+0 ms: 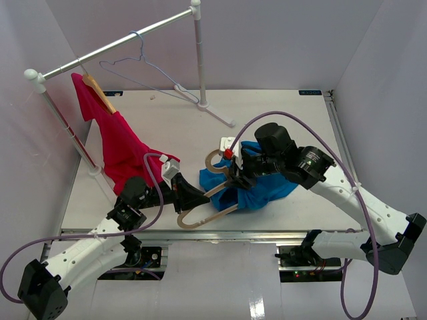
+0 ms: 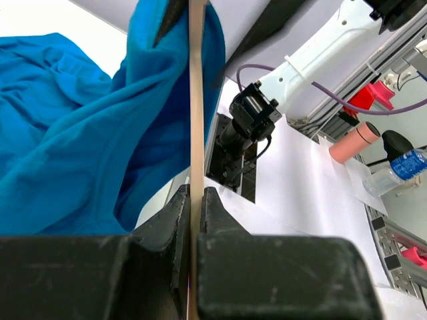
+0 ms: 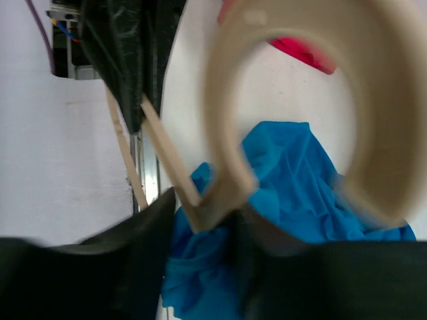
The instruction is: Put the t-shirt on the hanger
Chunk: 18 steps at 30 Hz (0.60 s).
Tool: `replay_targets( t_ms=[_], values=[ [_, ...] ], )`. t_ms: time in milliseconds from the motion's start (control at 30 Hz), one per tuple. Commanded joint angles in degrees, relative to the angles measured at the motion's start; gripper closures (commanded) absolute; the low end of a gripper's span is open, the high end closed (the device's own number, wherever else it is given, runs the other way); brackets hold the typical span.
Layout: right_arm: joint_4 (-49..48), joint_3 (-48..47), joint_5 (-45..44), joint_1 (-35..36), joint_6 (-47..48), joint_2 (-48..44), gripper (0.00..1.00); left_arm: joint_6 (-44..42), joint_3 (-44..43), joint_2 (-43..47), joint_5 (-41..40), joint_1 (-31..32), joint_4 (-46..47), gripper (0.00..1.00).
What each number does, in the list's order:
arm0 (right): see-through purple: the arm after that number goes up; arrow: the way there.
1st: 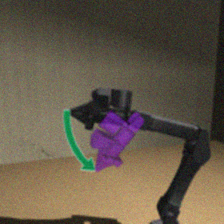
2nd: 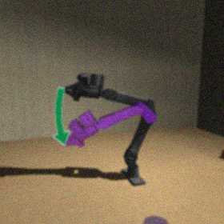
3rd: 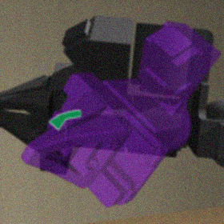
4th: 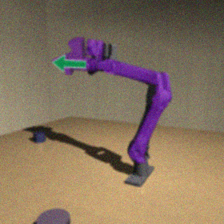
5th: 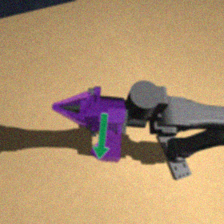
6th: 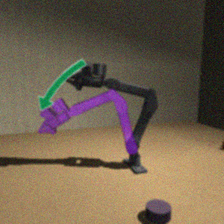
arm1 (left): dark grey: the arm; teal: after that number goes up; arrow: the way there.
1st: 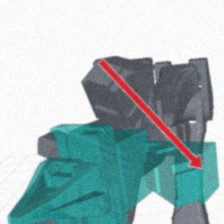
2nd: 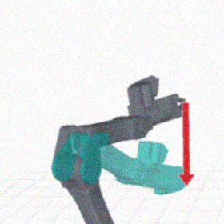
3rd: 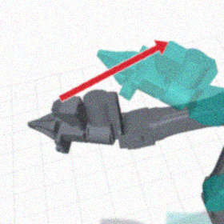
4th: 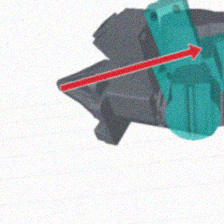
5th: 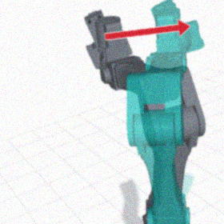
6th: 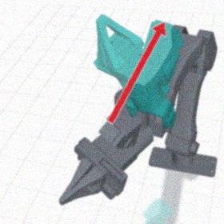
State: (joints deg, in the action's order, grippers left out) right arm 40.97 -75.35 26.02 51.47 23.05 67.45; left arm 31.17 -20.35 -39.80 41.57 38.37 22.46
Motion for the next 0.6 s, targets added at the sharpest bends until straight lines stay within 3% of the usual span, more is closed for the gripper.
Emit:
replay_targets(
  t_ms=[0,67,267,300,400,567],
  values=[
    [0.54,-0.64,5.99,0.83,-0.04,0.43,0.87,-1.44,-4.58,1.39,-0.42,0.21,3.27,1.0],
    [0.39,-0.05,5.94,0.79,-0.05,-0.32,0.92,-1.55,-4.9,1.22,-0.58,0.18,3.75,1.0],
    [-0.98,2.91,1.54,0.83,-1.57,-2.84,0.91,-1.92,-5.91,0.97,-0.19,0.21,4.39,1.0],
    [-1.05,2.86,-0.19,0.83,-1.92,-3.31,0.84,-2.04,-6.31,1.02,0.15,0.21,4.16,1.0],
    [-0.81,2.54,-3.33,0.76,-2.17,-5.94,0.42,-2.42,-7.18,1.44,0.08,0.2,2.71,1.0],
    [0.4,-0.08,-2.99,0.83,-1.82,-7.32,0.35,-3.09,-7.61,1.92,0.06,0.16,1.53,1.0]
  ],
)
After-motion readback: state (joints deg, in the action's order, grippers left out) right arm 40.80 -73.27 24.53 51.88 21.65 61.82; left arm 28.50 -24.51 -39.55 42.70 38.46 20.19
